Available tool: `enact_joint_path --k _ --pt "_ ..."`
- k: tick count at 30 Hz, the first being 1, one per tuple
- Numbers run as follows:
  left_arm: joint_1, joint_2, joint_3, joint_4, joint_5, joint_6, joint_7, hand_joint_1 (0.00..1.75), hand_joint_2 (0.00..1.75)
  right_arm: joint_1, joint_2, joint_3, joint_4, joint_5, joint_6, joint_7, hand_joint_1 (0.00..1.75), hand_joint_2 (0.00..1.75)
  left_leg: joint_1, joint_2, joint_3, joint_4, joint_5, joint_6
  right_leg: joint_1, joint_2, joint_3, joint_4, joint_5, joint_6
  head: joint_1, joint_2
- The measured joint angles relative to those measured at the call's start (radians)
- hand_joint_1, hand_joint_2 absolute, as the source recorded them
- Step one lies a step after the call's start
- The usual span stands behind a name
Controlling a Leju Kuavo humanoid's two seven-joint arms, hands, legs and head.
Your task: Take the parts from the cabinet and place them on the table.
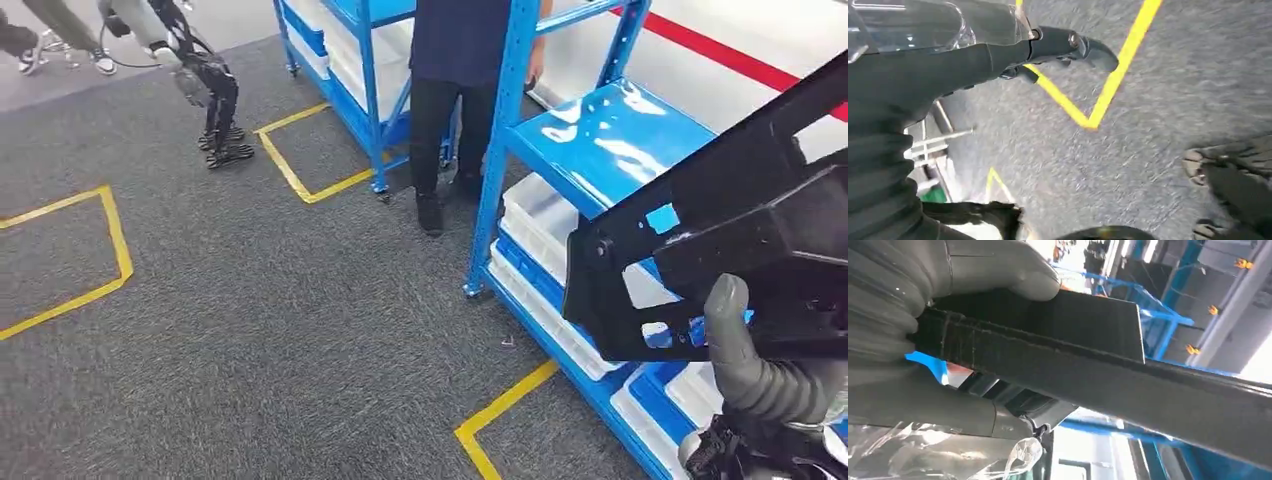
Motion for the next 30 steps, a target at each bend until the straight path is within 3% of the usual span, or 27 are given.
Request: enact_joint_path --k 2,3,4,6,8,9,10,11,13,14,15,16,18,19,20,22,24,25,26,28,29,30 --pt "0.007 0.001 -0.001 0.000 -0.001 0.000 -0.008 0.00 1.75 0.000 0.003 0.003 0.008 0.000 0.000 -0.001 1.75 1.75 -0.002 -0.033 0.011 0.000 -0.004 0.003 0.001 0.009 0.048 -0.141 0.102 -0.011 0.000 0.000" --pt "0.008 0.001 -0.001 0.000 -0.001 0.001 -0.010 0.00 1.75 0.000 0.003 0.005 0.011 0.000 0.000 -0.002 1.75 1.75 -0.002 -0.049 0.016 0.000 -0.007 0.003 0.003 0.042 0.088 -0.245 0.161 -0.019 0.000 0.000" --pt "0.008 0.000 -0.002 0.000 -0.001 0.001 -0.013 0.00 1.75 0.000 0.003 0.006 0.013 0.000 0.000 -0.002 1.75 1.75 -0.002 -0.062 0.016 0.000 -0.010 0.001 0.001 0.094 0.109 -0.295 0.170 -0.028 0.000 0.000" --pt "0.006 0.001 -0.004 0.000 -0.001 0.002 -0.018 0.00 1.75 -0.002 0.005 0.009 0.018 0.000 0.000 -0.003 1.75 1.75 0.001 -0.085 0.004 0.002 -0.010 -0.008 0.001 0.083 0.120 -0.322 0.160 -0.024 0.000 0.000" --pt "0.013 0.001 -0.009 0.000 -0.001 0.002 -0.025 0.00 1.75 -0.003 0.006 0.010 0.022 0.000 0.003 -0.003 1.75 1.75 0.007 -0.107 0.001 -0.002 -0.008 -0.020 0.006 0.062 0.124 -0.328 0.159 -0.027 0.000 0.000" --pt "0.014 0.007 -0.011 0.001 -0.002 0.004 -0.029 0.00 1.75 -0.003 0.008 0.011 0.025 0.000 0.003 -0.003 1.75 1.75 0.005 -0.094 0.002 0.005 -0.018 -0.025 -0.010 0.044 0.135 -0.342 0.163 -0.030 0.000 0.000" --pt "0.013 0.005 -0.014 0.001 -0.002 0.004 -0.031 0.00 1.75 -0.003 0.010 0.011 0.027 -0.001 0.003 -0.003 1.75 1.75 -0.002 -0.039 -0.011 0.031 -0.034 -0.035 -0.009 0.035 0.143 -0.348 0.161 -0.034 -0.002 0.000" --pt "0.010 0.005 -0.016 0.001 -0.002 0.004 -0.031 0.00 1.75 -0.002 0.012 0.011 0.029 -0.002 0.003 -0.003 1.75 1.75 0.001 0.000 -0.044 0.099 -0.067 -0.043 -0.008 0.020 0.149 -0.347 0.158 -0.039 -0.003 0.000" --pt "0.009 0.005 -0.016 0.001 -0.001 0.004 -0.032 0.00 1.75 -0.001 0.013 0.011 0.033 -0.009 0.003 -0.006 1.75 1.75 0.015 0.026 -0.138 0.268 -0.131 -0.057 -0.007 -0.004 0.154 -0.347 0.152 -0.042 -0.003 0.000" --pt "0.008 0.005 -0.017 0.001 0.000 0.004 -0.031 0.00 1.75 0.000 0.015 0.011 0.036 -0.010 0.003 -0.009 1.75 1.75 0.021 0.028 -0.172 0.323 -0.138 -0.063 -0.008 -0.016 0.156 -0.347 0.149 -0.042 -0.004 0.000" --pt "0.009 0.006 -0.017 0.001 0.000 0.003 -0.031 0.00 1.75 0.001 0.018 0.011 0.040 -0.011 0.003 -0.010 1.75 1.75 0.028 0.030 -0.182 0.325 -0.123 -0.070 -0.010 -0.029 0.160 -0.347 0.146 -0.037 -0.004 0.000" --pt "0.009 0.007 -0.017 0.001 0.000 0.003 -0.030 0.00 1.75 0.002 0.021 0.012 0.042 -0.011 0.003 -0.012 1.75 1.75 0.035 0.034 -0.166 0.280 -0.089 -0.075 -0.012 -0.039 0.165 -0.347 0.142 -0.034 -0.004 0.000" --pt "0.010 0.012 -0.017 0.001 -0.001 0.001 -0.022 0.00 1.75 0.002 0.023 0.013 0.047 -0.013 0.003 -0.015 1.75 1.75 0.043 0.061 -0.076 0.091 0.008 -0.087 -0.017 -0.061 0.180 -0.347 0.132 -0.021 -0.004 0.000" --pt "0.009 0.011 -0.018 0.001 -0.002 0.001 -0.016 0.00 1.75 0.002 0.023 0.014 0.048 -0.017 0.003 -0.018 1.75 1.75 0.043 0.109 -0.037 0.006 0.027 -0.091 -0.013 -0.069 0.188 -0.347 0.126 -0.012 -0.004 0.000" --pt "0.008 0.011 -0.019 0.001 -0.004 0.001 -0.014 0.00 1.75 0.002 0.024 0.014 0.049 -0.019 0.002 -0.019 1.75 1.75 0.033 0.098 -0.034 0.005 0.025 -0.080 -0.006 -0.076 0.188 -0.345 0.120 -0.003 -0.003 0.000" --pt "0.009 0.013 -0.022 0.001 -0.006 0.002 -0.014 0.00 1.75 0.004 0.024 0.014 0.050 -0.020 -0.004 -0.021 1.75 1.75 0.028 0.079 -0.040 0.009 0.024 -0.061 -0.010 -0.087 0.192 -0.349 0.120 0.003 -0.002 0.000" --pt "0.011 0.015 -0.023 0.001 -0.013 0.005 -0.014 0.00 1.75 0.019 0.023 0.013 0.051 -0.024 -0.011 -0.021 1.75 1.75 0.025 0.059 -0.039 0.003 0.028 -0.045 -0.017 -0.103 0.200 -0.355 0.117 0.018 -0.002 0.000" --pt "0.014 0.016 -0.024 0.001 -0.016 0.008 -0.014 0.00 1.75 0.027 0.021 0.009 0.051 -0.028 -0.015 -0.021 1.75 1.75 0.030 0.050 -0.036 0.001 0.030 -0.040 -0.021 -0.066 0.196 -0.337 0.096 0.019 -0.001 0.000" --pt "0.013 0.017 -0.024 0.001 -0.017 0.012 -0.015 0.00 1.75 0.032 0.018 0.007 0.050 -0.033 -0.016 -0.021 1.75 1.75 0.029 0.042 -0.036 0.001 0.030 -0.033 -0.019 -0.031 0.163 -0.269 0.053 0.014 -0.001 0.000" --pt "0.011 0.016 -0.026 0.001 -0.017 0.022 -0.023 0.00 1.75 0.050 0.010 -0.002 0.050 -0.046 -0.021 -0.021 1.75 1.75 0.026 0.022 -0.035 0.001 0.028 -0.024 -0.012 -0.005 0.075 -0.095 -0.023 0.010 -0.001 0.000" --pt "0.011 0.016 -0.026 0.001 -0.016 0.026 -0.029 0.00 1.75 0.061 0.007 -0.007 0.050 -0.052 -0.022 -0.021 1.75 1.75 0.022 0.011 -0.034 0.001 0.027 -0.022 -0.008 -0.001 0.037 -0.027 -0.040 0.007 -0.001 0.000" --pt "0.011 0.014 -0.026 0.001 -0.016 0.031 -0.037 0.00 1.75 0.070 0.004 -0.011 0.050 -0.055 -0.022 -0.021 1.75 1.75 0.020 -0.002 -0.032 0.001 0.027 -0.022 -0.006 0.000 0.019 -0.004 -0.034 0.005 -0.001 0.000"
